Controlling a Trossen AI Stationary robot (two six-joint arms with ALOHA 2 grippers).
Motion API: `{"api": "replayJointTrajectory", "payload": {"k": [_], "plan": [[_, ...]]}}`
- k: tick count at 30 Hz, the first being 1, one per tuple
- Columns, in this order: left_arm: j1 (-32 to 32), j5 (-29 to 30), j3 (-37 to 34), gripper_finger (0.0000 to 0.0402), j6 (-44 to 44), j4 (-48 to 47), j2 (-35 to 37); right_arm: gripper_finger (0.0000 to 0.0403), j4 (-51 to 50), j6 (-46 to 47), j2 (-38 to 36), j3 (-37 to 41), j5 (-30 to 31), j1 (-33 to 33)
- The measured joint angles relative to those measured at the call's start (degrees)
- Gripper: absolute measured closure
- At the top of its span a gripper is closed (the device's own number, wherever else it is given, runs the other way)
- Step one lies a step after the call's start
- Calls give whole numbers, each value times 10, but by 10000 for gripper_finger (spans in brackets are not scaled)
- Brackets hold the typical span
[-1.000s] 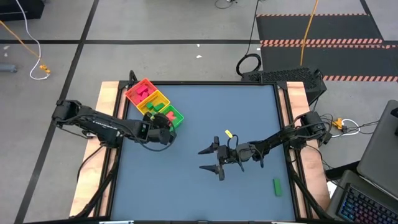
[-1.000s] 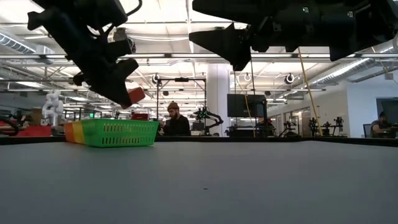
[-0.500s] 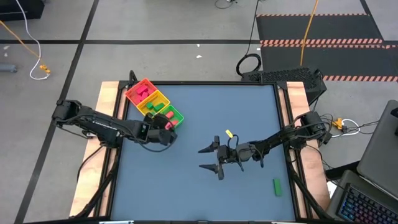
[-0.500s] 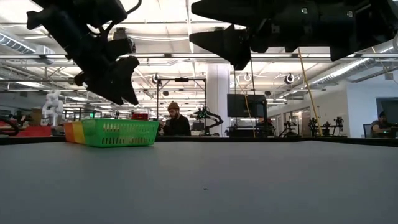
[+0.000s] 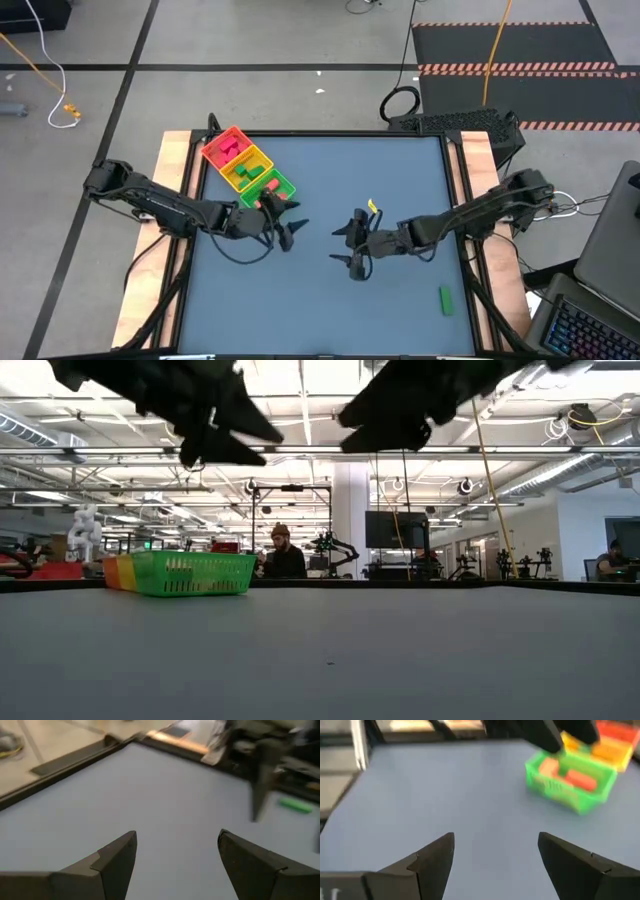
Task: Sort & place blocks by color
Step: Put the green block into the yellow basket
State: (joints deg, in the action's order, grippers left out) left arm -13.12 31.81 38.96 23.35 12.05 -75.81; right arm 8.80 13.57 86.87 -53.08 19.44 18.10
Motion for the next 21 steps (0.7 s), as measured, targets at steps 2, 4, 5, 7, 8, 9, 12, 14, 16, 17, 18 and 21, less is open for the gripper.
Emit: {"api": "replayJointTrajectory", "payload": {"k": [2,4,5,7,8,9,12,14,16,17,18,21], "plan": [[-8,-4,0,128,-13,25,0,122,-117,36,-17,-35,0,8],[-14,-4,0,128,-21,36,0,122,-228,76,-25,-71,-4,21],[-16,-5,0,128,-23,36,0,122,-279,99,-27,-86,-15,28],[-17,-6,0,128,-23,35,0,122,-367,160,-27,-112,-47,45],[-17,-5,0,128,-23,34,0,122,-398,193,-27,-120,-67,52],[-16,-5,0,128,-23,35,0,122,-422,228,-26,-124,-93,61],[-13,-5,0,128,-23,35,0,122,-490,350,-26,-125,-171,88],[-9,-5,0,128,-22,36,0,122,-528,441,-25,-125,-224,105],[-6,-5,0,128,-22,39,0,122,-568,524,-26,-125,-268,121],[-4,-5,0,128,-22,42,0,122,-588,565,-26,-125,-286,129],[-3,-5,0,128,-22,45,0,122,-610,601,-26,-125,-304,136],[-1,-5,0,128,-22,51,0,122,-672,683,-26,-123,-339,157]]}}
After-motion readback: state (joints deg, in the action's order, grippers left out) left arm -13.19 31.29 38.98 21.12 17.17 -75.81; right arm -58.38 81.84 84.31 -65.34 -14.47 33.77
